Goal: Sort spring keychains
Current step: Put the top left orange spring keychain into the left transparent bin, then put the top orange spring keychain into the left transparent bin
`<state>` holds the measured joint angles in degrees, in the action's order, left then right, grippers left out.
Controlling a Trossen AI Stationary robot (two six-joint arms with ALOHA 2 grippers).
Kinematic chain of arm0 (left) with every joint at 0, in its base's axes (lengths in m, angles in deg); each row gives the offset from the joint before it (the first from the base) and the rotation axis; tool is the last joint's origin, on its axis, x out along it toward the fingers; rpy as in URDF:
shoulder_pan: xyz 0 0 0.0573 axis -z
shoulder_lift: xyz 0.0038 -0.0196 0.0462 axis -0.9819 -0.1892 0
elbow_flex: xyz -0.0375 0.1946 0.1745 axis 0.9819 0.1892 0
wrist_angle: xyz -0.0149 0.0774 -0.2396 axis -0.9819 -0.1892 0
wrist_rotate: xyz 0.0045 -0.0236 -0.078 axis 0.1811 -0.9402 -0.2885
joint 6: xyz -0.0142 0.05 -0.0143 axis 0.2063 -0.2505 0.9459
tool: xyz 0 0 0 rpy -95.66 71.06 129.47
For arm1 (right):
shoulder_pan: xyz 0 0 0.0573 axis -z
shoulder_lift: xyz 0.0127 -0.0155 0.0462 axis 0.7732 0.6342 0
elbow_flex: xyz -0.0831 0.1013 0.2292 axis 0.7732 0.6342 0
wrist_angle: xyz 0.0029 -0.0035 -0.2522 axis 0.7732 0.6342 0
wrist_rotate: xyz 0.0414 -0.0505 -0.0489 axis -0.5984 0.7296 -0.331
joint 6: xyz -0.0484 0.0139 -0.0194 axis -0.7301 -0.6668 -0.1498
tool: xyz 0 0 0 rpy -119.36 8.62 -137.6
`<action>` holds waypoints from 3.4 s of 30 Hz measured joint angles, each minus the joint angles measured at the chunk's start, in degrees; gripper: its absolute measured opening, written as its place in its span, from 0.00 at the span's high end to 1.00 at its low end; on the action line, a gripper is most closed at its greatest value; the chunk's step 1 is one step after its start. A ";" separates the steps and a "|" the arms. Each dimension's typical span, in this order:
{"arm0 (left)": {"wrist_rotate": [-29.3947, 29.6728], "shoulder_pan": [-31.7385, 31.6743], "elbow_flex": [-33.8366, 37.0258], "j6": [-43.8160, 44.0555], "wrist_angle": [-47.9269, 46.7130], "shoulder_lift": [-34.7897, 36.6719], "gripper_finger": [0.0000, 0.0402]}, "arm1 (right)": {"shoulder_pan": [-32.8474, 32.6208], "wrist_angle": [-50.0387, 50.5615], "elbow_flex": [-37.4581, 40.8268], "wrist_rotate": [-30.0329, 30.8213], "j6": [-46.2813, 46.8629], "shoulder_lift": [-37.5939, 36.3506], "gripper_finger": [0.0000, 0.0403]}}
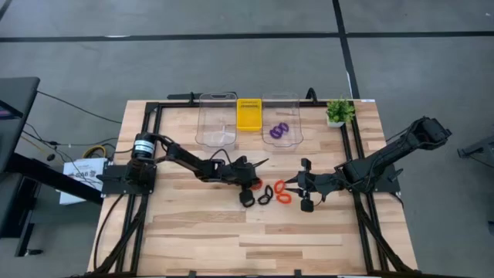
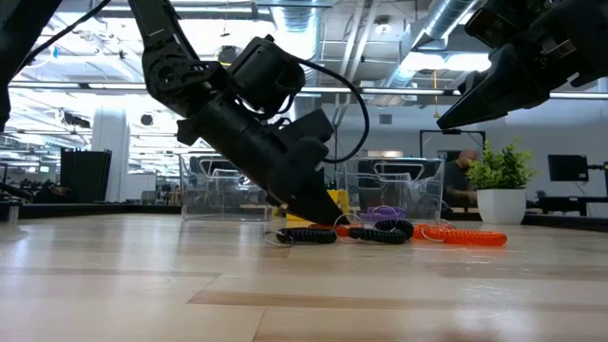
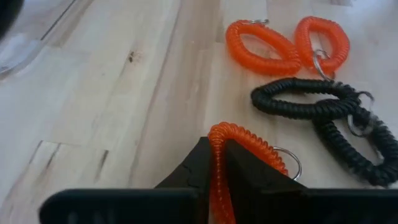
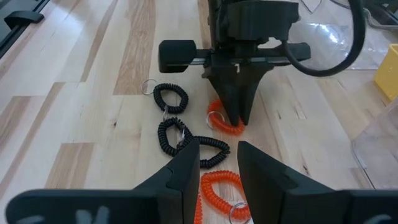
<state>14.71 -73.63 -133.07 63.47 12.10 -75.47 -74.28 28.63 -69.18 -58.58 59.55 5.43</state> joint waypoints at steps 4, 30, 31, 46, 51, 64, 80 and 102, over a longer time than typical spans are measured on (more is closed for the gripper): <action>-0.62 0.56 0.05 -0.39 -0.15 0.49 0.91 | 0.00 0.06 0.00 0.00 0.00 0.00 0.75; 5.43 6.26 8.49 -4.15 0.55 20.61 0.91 | 0.00 0.22 -0.02 -0.42 0.00 0.00 0.75; 6.32 6.28 9.59 -3.96 0.60 22.37 0.91 | 0.00 0.20 0.00 -0.42 0.00 0.00 0.75; 27.29 6.61 26.14 -0.19 4.99 42.35 0.91 | 0.00 -0.43 -0.02 0.20 -0.10 -0.02 0.75; 34.59 6.35 28.32 -0.07 8.14 43.17 0.90 | 0.02 -0.56 -0.02 0.19 -0.39 -0.02 0.75; 38.79 -3.78 28.92 -1.98 8.74 43.13 0.90 | 0.02 -2.47 -0.02 0.23 -0.61 -0.02 0.75; 30.24 -16.52 28.89 -0.97 8.68 43.11 0.90 | 0.02 -2.62 -0.02 0.24 -0.61 -0.02 0.75; 14.83 -30.38 28.85 -2.04 8.18 38.01 0.81 | 0.04 -2.64 -0.02 0.28 -0.61 -0.02 0.75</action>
<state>29.53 -104.01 -104.22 61.44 20.29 -37.46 -74.24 25.99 -69.21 -58.30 58.94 5.41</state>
